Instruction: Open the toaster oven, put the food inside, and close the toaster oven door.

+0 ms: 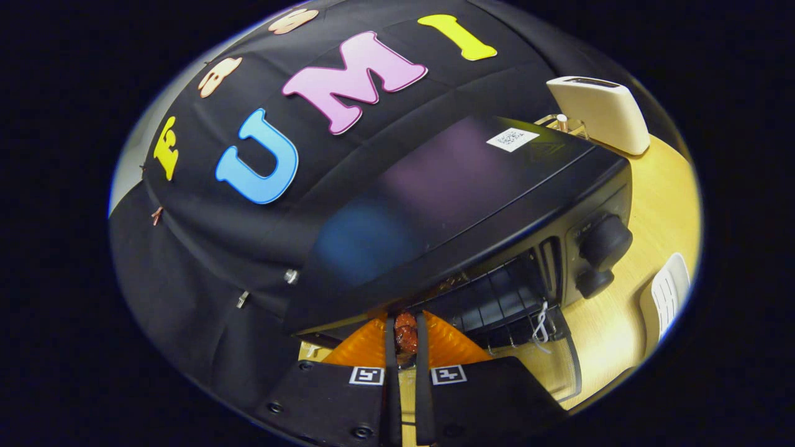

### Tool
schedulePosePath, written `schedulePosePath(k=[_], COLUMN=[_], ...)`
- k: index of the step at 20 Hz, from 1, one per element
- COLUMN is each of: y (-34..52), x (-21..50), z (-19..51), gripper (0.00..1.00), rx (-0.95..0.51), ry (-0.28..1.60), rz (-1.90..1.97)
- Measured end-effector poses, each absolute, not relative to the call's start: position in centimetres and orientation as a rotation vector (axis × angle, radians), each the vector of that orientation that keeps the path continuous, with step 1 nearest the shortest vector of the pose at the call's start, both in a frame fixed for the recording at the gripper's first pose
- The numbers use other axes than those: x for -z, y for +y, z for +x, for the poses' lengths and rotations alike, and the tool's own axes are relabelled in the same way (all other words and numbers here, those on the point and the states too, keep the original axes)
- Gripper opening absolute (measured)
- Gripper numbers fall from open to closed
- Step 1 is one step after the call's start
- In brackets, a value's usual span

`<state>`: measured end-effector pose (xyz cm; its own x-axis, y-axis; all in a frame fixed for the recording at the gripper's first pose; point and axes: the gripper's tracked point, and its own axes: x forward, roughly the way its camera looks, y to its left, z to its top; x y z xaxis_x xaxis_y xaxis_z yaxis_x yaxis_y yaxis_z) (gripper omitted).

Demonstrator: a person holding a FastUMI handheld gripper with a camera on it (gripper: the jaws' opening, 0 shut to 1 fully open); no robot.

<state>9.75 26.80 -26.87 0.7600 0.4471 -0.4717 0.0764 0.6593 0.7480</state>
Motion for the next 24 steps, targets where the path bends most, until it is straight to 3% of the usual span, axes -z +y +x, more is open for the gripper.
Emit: schedulePosePath(k=[4, 8, 9, 13, 15, 24], y=[25.3, 23.6, 23.3, 23.9, 24.0, 22.8], x=[30.0, 32.1, 32.3, 31.9, 31.0, 28.0], z=[11.7, 11.5, 11.4, 10.3, 10.0, 6.9], gripper=[0.18, 0.35, 0.42, 0.9, 0.98, 0.98], rx=[-0.168, -0.109, -0.101, -0.152, -0.161, -0.172], ry=[0.698, 0.745, 0.75, 0.759, 0.743, 0.714], rz=[0.767, 0.64, 0.621, 0.583, 0.584, 0.545])
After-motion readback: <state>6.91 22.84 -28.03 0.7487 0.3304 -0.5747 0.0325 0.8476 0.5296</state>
